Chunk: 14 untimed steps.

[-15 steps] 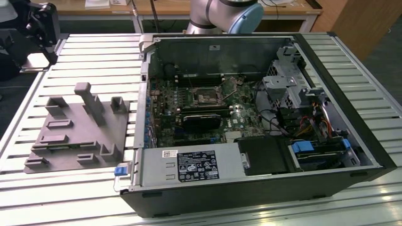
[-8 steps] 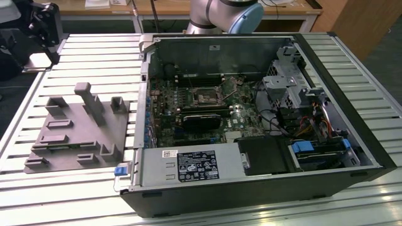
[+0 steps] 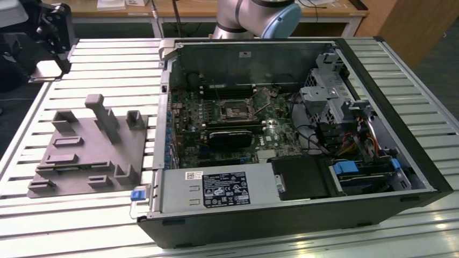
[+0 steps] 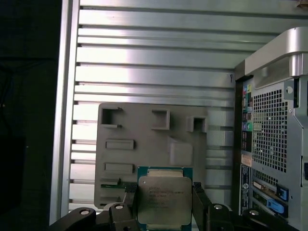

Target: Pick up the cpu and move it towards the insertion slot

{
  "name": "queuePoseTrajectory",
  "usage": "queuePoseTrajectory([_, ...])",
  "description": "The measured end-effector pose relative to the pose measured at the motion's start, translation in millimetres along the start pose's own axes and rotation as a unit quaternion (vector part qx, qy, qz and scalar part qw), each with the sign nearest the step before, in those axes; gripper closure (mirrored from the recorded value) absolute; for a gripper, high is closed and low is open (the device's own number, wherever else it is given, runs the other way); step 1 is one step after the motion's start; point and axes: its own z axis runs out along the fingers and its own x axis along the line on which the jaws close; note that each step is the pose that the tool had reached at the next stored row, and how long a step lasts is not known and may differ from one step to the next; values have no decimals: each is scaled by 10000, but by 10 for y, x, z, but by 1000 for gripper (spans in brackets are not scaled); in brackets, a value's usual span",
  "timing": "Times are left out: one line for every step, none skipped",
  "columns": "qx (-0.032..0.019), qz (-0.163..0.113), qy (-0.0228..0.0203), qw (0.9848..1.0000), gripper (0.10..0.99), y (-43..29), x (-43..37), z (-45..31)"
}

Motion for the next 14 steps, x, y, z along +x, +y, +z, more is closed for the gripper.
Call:
queuePoseTrajectory([0,0,0,10000,545,0,-15,0])
queuePoseTrajectory([0,0,1,10000,545,0,-32,-1])
queuePoseTrajectory([0,0,1,10000,545,-1,-51,0])
queuePoseTrajectory([0,0,2,10000,545,-2,-71,-1])
queuePoseTrajectory([0,0,2,10000,545,-2,-94,0])
queuePoseTrajectory([0,0,2,10000,545,-3,-112,-1])
queuePoseTrajectory([0,0,2,10000,545,-3,-129,0])
queuePoseTrajectory([0,0,2,10000,545,-3,-146,0])
queuePoseTrajectory([0,0,3,10000,545,-3,-161,-1])
queuePoseTrajectory([0,0,3,10000,545,-4,-176,-1])
queuePoseTrajectory([0,1,3,10000,545,-4,-191,0])
queuePoseTrajectory([0,0,2,10000,545,-4,-207,0])
queuePoseTrajectory([0,0,3,10000,545,-5,-225,-1])
queuePoseTrajectory([0,0,3,10000,545,-6,-262,-1])
